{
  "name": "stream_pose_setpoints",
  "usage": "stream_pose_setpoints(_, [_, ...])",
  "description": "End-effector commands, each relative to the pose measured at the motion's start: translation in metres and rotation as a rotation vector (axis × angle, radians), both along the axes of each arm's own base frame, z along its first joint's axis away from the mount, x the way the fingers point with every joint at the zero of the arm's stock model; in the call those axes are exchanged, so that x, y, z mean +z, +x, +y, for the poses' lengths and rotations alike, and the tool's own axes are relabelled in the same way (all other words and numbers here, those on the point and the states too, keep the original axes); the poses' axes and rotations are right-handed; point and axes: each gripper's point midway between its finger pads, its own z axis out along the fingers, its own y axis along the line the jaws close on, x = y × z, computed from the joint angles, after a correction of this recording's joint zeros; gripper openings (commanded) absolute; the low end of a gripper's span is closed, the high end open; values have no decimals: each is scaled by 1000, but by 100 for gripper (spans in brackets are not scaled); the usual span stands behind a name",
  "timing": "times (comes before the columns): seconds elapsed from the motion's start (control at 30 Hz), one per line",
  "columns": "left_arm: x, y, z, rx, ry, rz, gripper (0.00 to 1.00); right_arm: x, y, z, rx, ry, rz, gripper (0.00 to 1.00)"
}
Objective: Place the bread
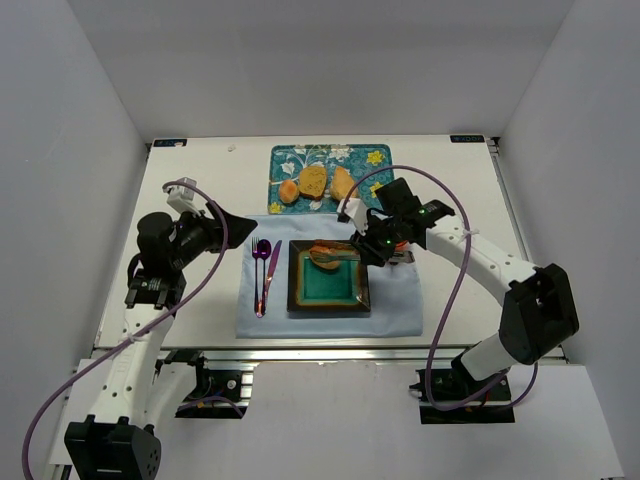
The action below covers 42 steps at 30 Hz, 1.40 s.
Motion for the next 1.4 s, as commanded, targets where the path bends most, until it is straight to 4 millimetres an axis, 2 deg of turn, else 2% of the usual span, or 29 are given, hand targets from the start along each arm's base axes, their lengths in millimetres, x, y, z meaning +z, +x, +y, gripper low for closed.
stream_pose_setpoints(0.0, [1,-3,3,18,3,-9,75,10,1,8,59,14,-58,47])
stream_pose_setpoints(0.1, [0,-3,3,17,5,-7,75,15,-1,7,65,22,-72,56])
stream_pose_setpoints(0.27, [1,-1,2,11,3,-10,75,25,0,6,47,47,-90,56])
stream_pose_setpoints(0.33, [2,-1,2,9,4,-12,75,39,7,10,10,92,-99,54])
stream_pose_setpoints(0.4, [1,0,2,11,5,-12,75,48,19,11,-56,138,-76,52])
stream_pose_setpoints(0.43, [2,0,2,9,5,-12,75,63,34,10,-95,170,-100,50])
stream_pose_setpoints(0.5, [2,0,2,9,7,-11,75,70,52,10,-147,200,-90,48])
stream_pose_setpoints(0.53, [3,-1,2,10,8,-13,75,84,63,11,-183,230,-102,47])
stream_pose_setpoints(0.57, [2,-1,2,10,11,-12,75,89,76,7,-217,242,-119,47])
stream_pose_setpoints(0.63, [2,-2,3,13,10,-10,75,87,97,1,-287,221,-144,47])
stream_pose_setpoints(0.67, [3,-2,3,13,10,-13,75,94,108,1,-302,223,-186,47])
stream_pose_setpoints(0.7, [3,-2,3,13,10,-13,75,89,118,-3,-329,196,-206,48])
stream_pose_setpoints(0.77, [4,-2,3,13,8,-16,75,92,131,-4,-341,181,-249,50])
stream_pose_setpoints(0.8, [4,-2,3,15,8,-16,75,85,140,-6,-362,153,-258,51])
stream_pose_setpoints(0.9, [4,-2,3,15,6,-16,75,77,157,-9,-381,109,-276,53])
stream_pose_setpoints(1.0, [5,-1,3,15,7,-17,75,69,166,-8,-383,83,-279,55])
stream_pose_setpoints(1.2, [5,0,2,12,8,-18,75,45,173,-11,-385,12,-274,56])
stream_pose_setpoints(1.37, [6,2,2,9,7,-19,75,26,168,-13,-359,-58,-274,55])
